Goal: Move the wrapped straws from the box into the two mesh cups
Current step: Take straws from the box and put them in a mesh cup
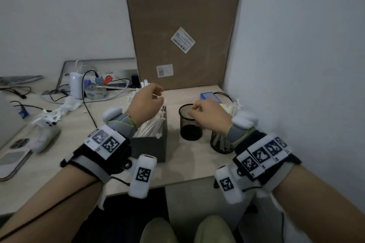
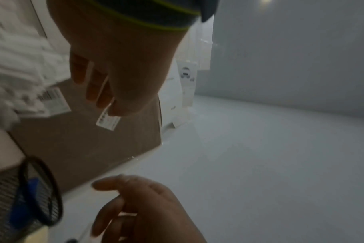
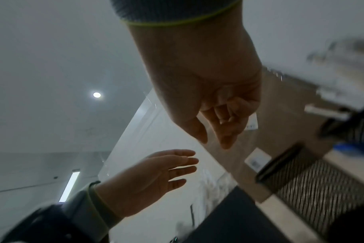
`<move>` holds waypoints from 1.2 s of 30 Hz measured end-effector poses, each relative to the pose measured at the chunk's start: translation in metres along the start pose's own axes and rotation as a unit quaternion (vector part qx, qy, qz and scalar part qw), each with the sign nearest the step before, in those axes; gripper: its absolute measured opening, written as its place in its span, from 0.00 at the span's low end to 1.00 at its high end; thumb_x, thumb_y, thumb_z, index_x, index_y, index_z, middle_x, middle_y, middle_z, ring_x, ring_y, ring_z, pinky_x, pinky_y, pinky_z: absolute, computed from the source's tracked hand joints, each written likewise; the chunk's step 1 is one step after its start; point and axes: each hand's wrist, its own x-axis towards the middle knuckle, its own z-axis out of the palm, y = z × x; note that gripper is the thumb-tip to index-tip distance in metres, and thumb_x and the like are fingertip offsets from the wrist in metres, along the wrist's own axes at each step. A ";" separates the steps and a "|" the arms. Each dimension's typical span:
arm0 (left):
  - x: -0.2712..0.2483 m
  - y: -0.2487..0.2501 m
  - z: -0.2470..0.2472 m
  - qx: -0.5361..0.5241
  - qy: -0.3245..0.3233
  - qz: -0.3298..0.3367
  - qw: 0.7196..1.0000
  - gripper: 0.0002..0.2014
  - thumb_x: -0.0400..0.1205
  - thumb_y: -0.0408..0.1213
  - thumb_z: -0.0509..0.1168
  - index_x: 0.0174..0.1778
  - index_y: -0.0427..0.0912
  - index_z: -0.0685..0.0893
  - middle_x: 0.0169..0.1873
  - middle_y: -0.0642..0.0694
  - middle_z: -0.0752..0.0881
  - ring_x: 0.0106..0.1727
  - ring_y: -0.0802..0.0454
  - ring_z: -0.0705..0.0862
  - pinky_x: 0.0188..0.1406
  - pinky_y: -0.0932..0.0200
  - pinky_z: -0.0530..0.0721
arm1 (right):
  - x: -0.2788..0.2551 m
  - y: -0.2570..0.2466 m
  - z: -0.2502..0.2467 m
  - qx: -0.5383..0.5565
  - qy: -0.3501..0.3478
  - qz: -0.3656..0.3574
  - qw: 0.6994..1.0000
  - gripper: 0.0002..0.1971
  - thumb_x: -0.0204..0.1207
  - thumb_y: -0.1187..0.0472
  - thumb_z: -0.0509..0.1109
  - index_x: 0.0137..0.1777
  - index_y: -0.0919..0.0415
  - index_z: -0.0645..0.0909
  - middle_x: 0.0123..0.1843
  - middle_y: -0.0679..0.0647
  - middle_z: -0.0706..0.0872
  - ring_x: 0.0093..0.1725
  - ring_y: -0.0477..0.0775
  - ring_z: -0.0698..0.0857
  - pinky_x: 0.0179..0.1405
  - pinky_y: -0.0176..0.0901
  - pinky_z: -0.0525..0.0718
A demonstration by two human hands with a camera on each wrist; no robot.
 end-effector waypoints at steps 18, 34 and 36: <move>-0.038 -0.051 -0.001 0.132 -0.094 -0.120 0.979 0.41 0.64 0.49 0.81 0.64 0.29 0.71 0.62 0.34 0.77 0.62 0.38 0.78 0.53 0.53 0.77 | 0.015 -0.039 0.106 -0.056 -0.018 0.035 0.998 0.12 0.81 0.60 0.56 0.40 0.66 0.74 0.46 0.68 0.83 0.47 0.67 0.81 0.38 0.46 0.68; -0.058 -0.053 0.004 0.074 -0.006 -0.076 0.994 0.09 0.79 0.34 0.62 0.42 0.38 0.66 0.34 0.44 0.74 0.39 0.43 0.74 0.37 0.55 0.67 | -0.004 -0.034 0.120 -0.033 0.055 0.008 0.998 0.12 0.80 0.60 0.56 0.55 0.69 0.73 0.50 0.69 0.85 0.47 0.71 0.83 0.38 0.49 0.71; -0.056 -0.053 0.004 0.053 -0.004 -0.085 0.995 0.08 0.78 0.33 0.63 0.44 0.38 0.68 0.37 0.42 0.76 0.40 0.43 0.75 0.37 0.56 0.68 | -0.004 -0.034 0.121 -0.032 0.055 0.007 0.998 0.13 0.80 0.60 0.56 0.56 0.69 0.74 0.50 0.69 0.85 0.47 0.70 0.83 0.39 0.51 0.74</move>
